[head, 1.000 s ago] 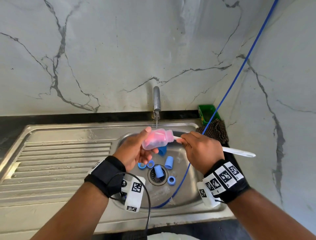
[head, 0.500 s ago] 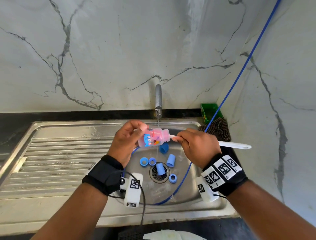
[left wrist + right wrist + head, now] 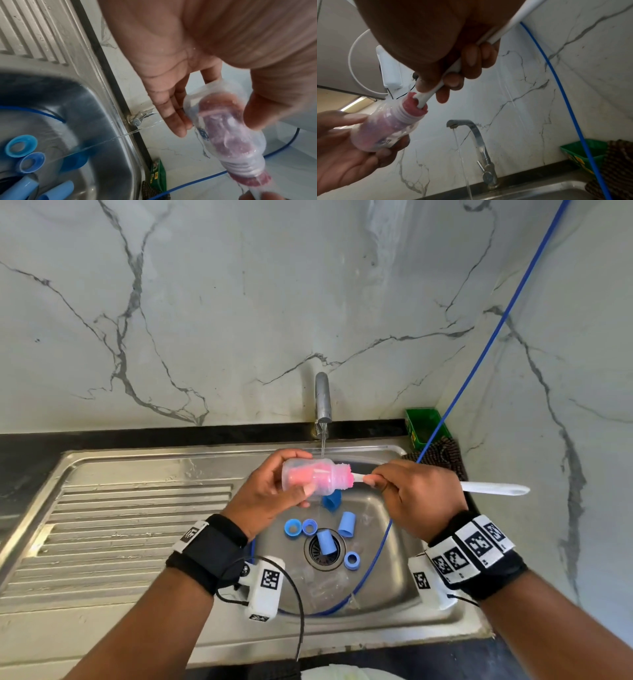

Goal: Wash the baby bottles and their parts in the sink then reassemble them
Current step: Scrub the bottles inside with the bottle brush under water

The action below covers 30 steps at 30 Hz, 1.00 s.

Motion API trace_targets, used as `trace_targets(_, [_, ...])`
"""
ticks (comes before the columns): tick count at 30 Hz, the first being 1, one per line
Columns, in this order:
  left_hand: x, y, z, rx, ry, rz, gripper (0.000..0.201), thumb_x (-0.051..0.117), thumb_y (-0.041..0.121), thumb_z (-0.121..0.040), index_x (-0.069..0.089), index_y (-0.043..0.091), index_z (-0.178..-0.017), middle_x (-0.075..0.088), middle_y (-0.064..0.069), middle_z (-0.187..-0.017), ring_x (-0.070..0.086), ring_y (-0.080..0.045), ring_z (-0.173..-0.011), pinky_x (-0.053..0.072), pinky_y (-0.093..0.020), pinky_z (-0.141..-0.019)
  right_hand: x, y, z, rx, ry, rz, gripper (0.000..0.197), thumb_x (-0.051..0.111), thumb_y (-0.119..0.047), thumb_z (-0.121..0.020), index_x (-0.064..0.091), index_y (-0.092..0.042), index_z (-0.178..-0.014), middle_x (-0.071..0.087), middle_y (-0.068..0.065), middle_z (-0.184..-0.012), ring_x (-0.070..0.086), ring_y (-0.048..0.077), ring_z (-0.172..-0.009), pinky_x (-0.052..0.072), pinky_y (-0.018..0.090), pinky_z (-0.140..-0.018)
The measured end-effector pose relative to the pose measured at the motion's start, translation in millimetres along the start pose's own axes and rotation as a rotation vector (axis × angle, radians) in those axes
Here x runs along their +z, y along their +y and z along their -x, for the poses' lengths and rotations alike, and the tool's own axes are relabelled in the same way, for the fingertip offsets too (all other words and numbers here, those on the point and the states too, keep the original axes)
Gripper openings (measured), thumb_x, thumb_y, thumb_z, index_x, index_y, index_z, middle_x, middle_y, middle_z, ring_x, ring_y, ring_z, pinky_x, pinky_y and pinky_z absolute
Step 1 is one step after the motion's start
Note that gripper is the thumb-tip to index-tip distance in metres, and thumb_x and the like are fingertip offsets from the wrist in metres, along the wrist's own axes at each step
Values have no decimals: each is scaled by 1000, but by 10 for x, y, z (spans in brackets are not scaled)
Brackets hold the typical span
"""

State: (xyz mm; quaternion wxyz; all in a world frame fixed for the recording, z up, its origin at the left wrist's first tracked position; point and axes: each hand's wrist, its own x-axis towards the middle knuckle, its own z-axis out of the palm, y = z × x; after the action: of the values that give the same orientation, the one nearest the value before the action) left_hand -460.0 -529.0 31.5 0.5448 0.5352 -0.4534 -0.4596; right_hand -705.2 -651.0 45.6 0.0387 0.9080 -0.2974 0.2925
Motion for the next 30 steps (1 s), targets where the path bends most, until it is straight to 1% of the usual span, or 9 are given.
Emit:
trace_targets(3, [-72,27,-54,7,-37,51,49,79,24,-78,60,25,-124,62,-6,-125,66,-26,-104,59,-42,-82,-101,75,-28,-18,99,-29,24,64,-42,-96,76,-25,-83,68,-6,-74,64,20,-63,42,29,-51])
trace_targets(5, [-49,50,-76,-73,-48,150,49,75,28,-81,58,19,-126,63,-11,-117,65,-26,-88,59,-39,-76,-150,124,-35,-51,157,-62,18,72,-37,-90,78,-22,-84,72,-6,-77,66,21,-68,44,30,-60])
trace_targets(7, [55,92,-91,-210,-60,216,49,65,36,-87,55,10,-127,62,-16,-100,59,-20,-67,55,-32,-59,-163,133,-32,-68,170,-129,16,76,-34,-87,79,-18,-85,73,-3,-80,66,23,-71,48,35,-65])
trace_targets(9, [222,122,-90,-373,-63,218,53,54,48,-96,56,5,-126,59,-14,-79,48,-14,-50,42,-24,-44,-148,88,-35,-106,159,-176,15,80,-32,-84,78,-17,-85,73,-2,-82,64,24,-73,48,38,-68])
trace_targets(12, [416,166,-52,-530,-46,238,61,41,61,-98,60,6,-117,50,-8,-62,31,-8,-39,22,-18,-37,-125,-6,-57,-188,145,-137,12,79,-28,-88,77,-16,-89,71,-1,-83,60,24,-74,43,36,-69])
trace_targets(17, [389,242,33,-312,29,61,63,52,68,-84,58,15,-116,51,-7,-65,31,-9,-43,26,-20,-40,-152,-21,-5,-107,91,-63,26,57,-37,-100,74,-22,-87,68,-4,-75,63,25,-63,44,32,-50])
trace_targets(21, [184,286,104,-66,166,-258,48,63,64,-86,56,18,-96,57,1,-57,40,-14,-44,36,-25,-39,-213,-15,40,8,12,-26,35,50,-48,-99,72,-26,-81,68,-7,-73,65,19,-60,36,23,-44])
trace_targets(25, [58,327,148,-65,207,-318,39,59,59,-91,59,21,-96,56,2,-54,41,-14,-43,36,-24,-40,-382,162,-19,-103,79,-111,26,61,-44,-94,78,-26,-88,71,-8,-78,65,17,-70,37,22,-59])
trace_targets(30, [329,305,55,-175,99,-278,47,50,67,-91,63,25,-105,58,-5,-64,40,-12,-43,36,-22,-42,-161,-53,-139,-176,27,-230,19,78,-34,-83,77,-15,-86,72,-1,-81,65,23,-72,50,36,-67])
